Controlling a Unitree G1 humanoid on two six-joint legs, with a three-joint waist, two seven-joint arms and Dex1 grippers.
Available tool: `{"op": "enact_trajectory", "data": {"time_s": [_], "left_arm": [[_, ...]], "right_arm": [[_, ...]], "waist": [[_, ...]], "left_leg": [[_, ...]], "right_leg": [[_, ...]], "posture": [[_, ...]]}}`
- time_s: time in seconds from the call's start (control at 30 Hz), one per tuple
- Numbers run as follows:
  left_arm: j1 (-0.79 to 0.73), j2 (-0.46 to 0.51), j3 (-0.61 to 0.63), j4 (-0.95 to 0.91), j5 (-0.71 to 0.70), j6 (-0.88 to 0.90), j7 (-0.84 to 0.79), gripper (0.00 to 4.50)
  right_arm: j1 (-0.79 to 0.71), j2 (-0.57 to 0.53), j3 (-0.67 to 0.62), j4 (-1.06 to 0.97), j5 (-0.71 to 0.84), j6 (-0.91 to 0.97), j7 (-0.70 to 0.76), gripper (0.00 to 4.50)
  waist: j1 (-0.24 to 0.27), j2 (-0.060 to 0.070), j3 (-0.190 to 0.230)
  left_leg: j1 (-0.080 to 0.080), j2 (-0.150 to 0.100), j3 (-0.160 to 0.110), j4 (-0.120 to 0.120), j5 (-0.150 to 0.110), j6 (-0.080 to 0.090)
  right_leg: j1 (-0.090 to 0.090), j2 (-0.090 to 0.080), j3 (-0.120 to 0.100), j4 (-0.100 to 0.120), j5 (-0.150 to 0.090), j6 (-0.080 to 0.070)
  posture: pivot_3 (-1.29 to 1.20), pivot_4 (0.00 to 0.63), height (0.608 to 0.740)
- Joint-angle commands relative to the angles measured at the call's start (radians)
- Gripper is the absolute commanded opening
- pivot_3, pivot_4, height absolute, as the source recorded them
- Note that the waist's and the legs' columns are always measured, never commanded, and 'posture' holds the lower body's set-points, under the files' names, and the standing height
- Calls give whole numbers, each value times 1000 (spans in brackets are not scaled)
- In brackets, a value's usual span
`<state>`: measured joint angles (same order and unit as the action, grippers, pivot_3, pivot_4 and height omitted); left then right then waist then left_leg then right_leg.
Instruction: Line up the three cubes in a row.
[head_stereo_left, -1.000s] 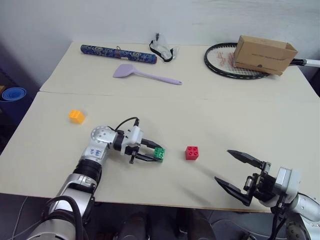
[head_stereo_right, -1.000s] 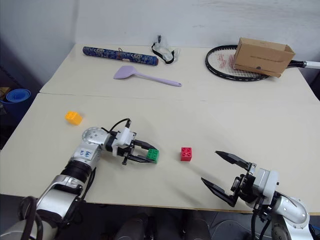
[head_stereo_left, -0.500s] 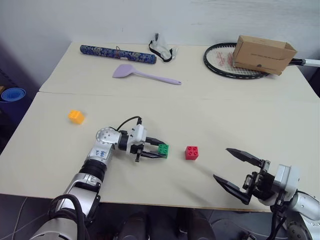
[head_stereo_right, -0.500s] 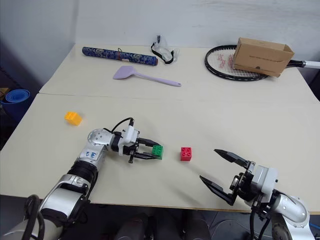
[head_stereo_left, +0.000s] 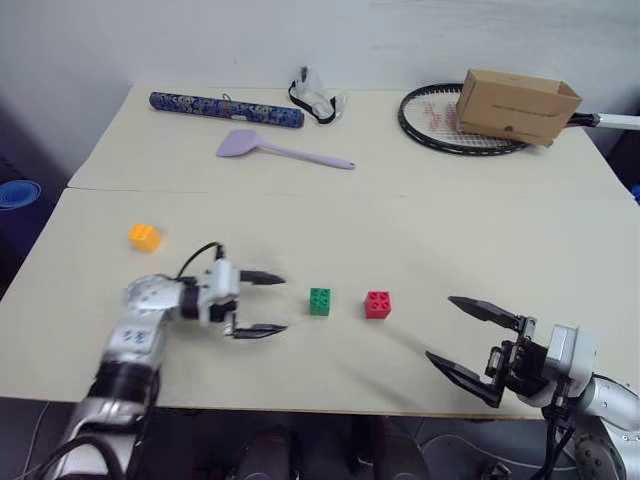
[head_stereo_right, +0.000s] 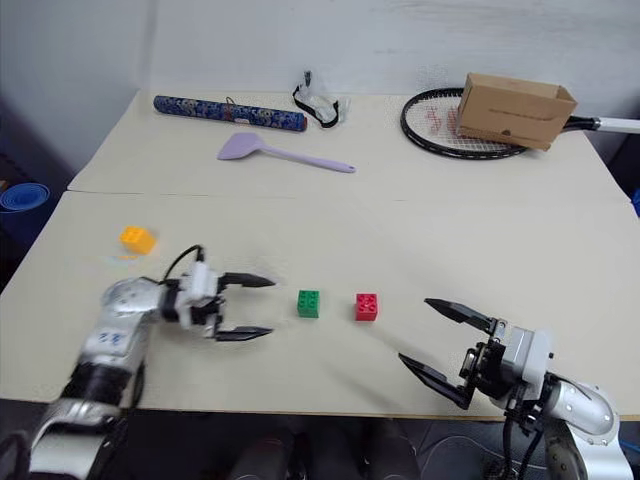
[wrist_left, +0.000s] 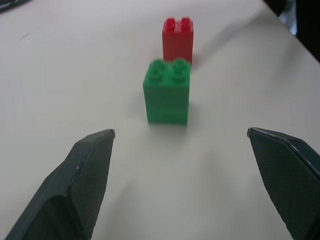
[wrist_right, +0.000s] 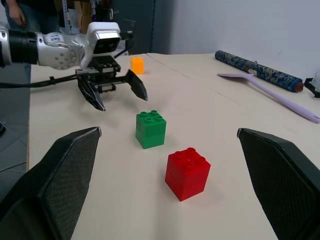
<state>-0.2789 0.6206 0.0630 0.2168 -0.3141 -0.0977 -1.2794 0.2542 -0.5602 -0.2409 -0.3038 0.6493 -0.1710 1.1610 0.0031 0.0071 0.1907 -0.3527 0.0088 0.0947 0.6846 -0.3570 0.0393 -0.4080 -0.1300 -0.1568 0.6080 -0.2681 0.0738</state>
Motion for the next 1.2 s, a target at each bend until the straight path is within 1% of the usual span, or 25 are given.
{"op": "enact_trajectory", "data": {"time_s": [0.03, 0.1, 0.13, 0.2, 0.3, 0.4, 0.47, 0.53, 0.6, 0.73, 0.8, 0.87, 0.97, 1.07, 1.2], "left_arm": [[142, 23, 172, -132, -70, 71, 153, 4479], [252, 0, 291, -184, -112, 122, 266, 4479], [289, -8, 330, -199, -125, 135, 304, 4479], [389, -46, 464, -198, -143, 143, 425, 4479], [484, -101, 611, -191, -169, 137, 561, 4479], [560, -154, 719, -201, -223, 147, 639, 4479], [574, -171, 752, -203, -258, 158, 662, 4479], [561, -165, 752, -206, -284, 185, 669, 4479], [504, -122, 713, -183, -281, 204, 651, 4479], [275, 0, 603, -31, -220, 238, 632, 4479], [137, 49, 527, 64, -170, 262, 646, 4479], [36, 81, 468, 157, -126, 281, 655, 4479], [-114, 105, 387, 334, -49, 249, 659, 4479], [-220, 107, 348, 471, -19, 225, 660, 4479], [-277, 108, 325, 567, 3, 186, 650, 4479]], "right_arm": [[-47, 28, 1, 22, 41, -24, 28, 4500], [-86, 61, 12, 38, 47, -52, 43, 4500], [-98, 71, 17, 42, 46, -58, 49, 4500], [-124, 92, 44, 48, 41, -67, 70, 4500], [-141, 116, 69, 61, 31, -89, 92, 4500], [-136, 141, 82, 100, 17, -133, 119, 4500], [-128, 154, 84, 134, 10, -167, 144, 4500], [-126, 162, 89, 160, 3, -191, 162, 4500], [-127, 167, 92, 185, -1, -211, 179, 4500], [-148, 167, 101, 214, -6, -225, 191, 4500], [-158, 165, 103, 224, -9, -229, 190, 4500], [-161, 164, 103, 228, -12, -232, 184, 4500], [-159, 164, 107, 222, -24, -230, 162, 4500], [-157, 170, 111, 211, -43, -228, 129, 4500], [-147, 174, 114, 203, -58, -234, 95, 4500]], "waist": [[-1, 0, 0], [-1, 0, 0], [-2, 1, 0], [-2, 0, 0], [0, 0, 0], [3, -1, -1], [12, -2, -1], [25, -3, -2], [28, -3, -2], [38, -5, -3], [34, -5, -3], [22, -5, -3], [5, -5, -3], [-9, -6, -4], [-10, -7, -4]], "left_leg": [[0, 0, 0, 0, 0, 0], [0, 0, -1, 0, -1, 0], [0, 0, -1, 0, -1, 0], [0, 1, -1, 0, -1, 0], [0, 1, -1, 0, -2, 0], [0, 1, -1, 0, -3, 0], [0, 1, 0, 0, -4, 0], [0, 1, 0, 0, -5, 0], [0, 0, 0, 0, -5, 0], [1, 0, -1, 0, -5, -3], [1, 0, 0, 0, -4, -2], [1, 0, 0, 0, -4, -2], [1, 0, 4, 0, -4, -2], [0, 0, 7, -1, -4, -1], [1, 0, 9, -1, -3, -1]], "right_leg": [[0, -1, 0, 0, 0, 0], [0, -1, 0, -1, 0, 0], [0, -1, 0, -2, 0, 0], [0, -1, 0, -2, 0, 0], [0, -1, 0, -2, 0, 0], [0, -1, 0, -3, 0, 0], [0, -1, 0, -5, 0, 0], [0, -1, 0, -5, 0, 0], [0, -2, 0, -5, 0, 0], [-1, -2, 0, -2, -1, -1], [-1, -1, 0, 0, -1, -1], [-1, -1, 0, 3, -1, -1], [-2, 0, -2, 3, 0, -1], [-3, 1, -4, 2, 0, -1], [-3, 0, -3, 3, 0, -1]], "posture": [[0, 150, 740], [0, 150, 740], [0, 150, 740], [0, 150, 740], [0, 150, 740], [0, 150, 740], [0, 150, 740], [0, 150, 740], [0, 150, 740], [0, 150, 740], [0, 150, 740], [0, 150, 740], [0, 150, 740], [0, 150, 740], [0, 150, 740]]}}
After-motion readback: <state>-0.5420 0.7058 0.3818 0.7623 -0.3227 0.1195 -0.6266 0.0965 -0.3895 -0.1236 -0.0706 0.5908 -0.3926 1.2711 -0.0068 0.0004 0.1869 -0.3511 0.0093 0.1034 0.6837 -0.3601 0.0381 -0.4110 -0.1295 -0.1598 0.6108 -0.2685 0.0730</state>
